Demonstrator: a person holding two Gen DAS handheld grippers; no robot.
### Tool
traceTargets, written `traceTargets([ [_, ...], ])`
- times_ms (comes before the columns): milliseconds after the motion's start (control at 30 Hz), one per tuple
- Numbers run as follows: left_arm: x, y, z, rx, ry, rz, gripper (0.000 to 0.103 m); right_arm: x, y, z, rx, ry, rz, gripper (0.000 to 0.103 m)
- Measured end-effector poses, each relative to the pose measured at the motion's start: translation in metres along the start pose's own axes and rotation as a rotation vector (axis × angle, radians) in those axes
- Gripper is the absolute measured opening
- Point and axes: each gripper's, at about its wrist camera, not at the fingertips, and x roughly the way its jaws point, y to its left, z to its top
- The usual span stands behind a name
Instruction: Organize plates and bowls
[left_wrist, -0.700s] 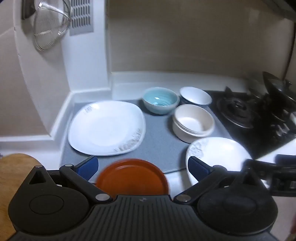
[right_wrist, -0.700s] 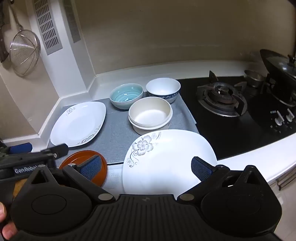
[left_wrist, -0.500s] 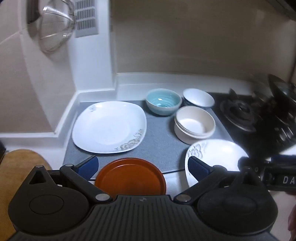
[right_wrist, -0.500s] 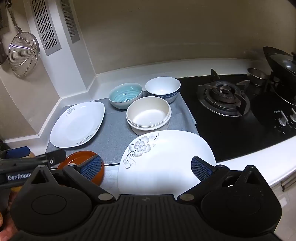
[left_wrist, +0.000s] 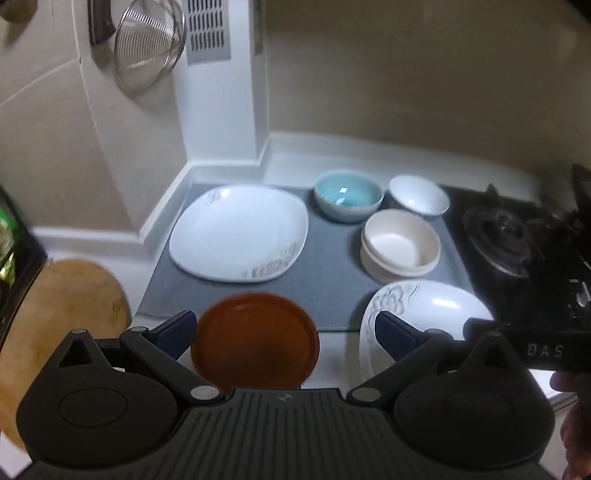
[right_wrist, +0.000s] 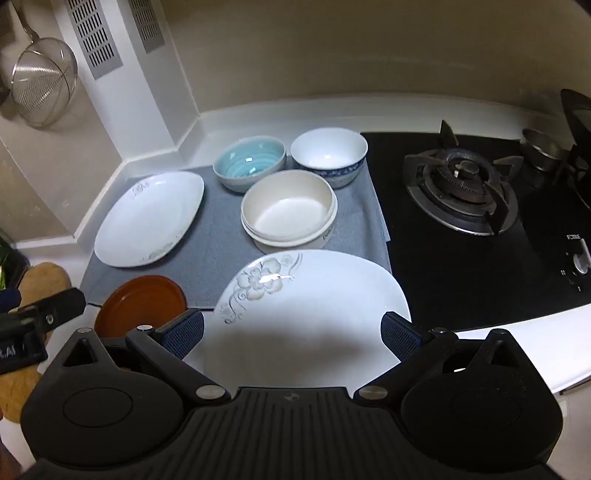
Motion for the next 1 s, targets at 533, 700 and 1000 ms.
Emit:
traceTargets([
  [533,-0.019,-0.048,0.021,-0.005,0.092,0.16,0.103,-0.004,-0.015,0.011,-0.076,0.027,0.099,0.097],
  [700,-0.021,-0.057,0.024,-0.016,0.099,0.159,0.103,-0.005,-0.018,0.011,-0.072,0.035,0.099,0.093],
  [1000,-0.024,-0.072,0.026,-0.017,0.097,0.16,0.103,-0.012,-0.026,0.006,-0.057,0.024,0.104,0.091],
])
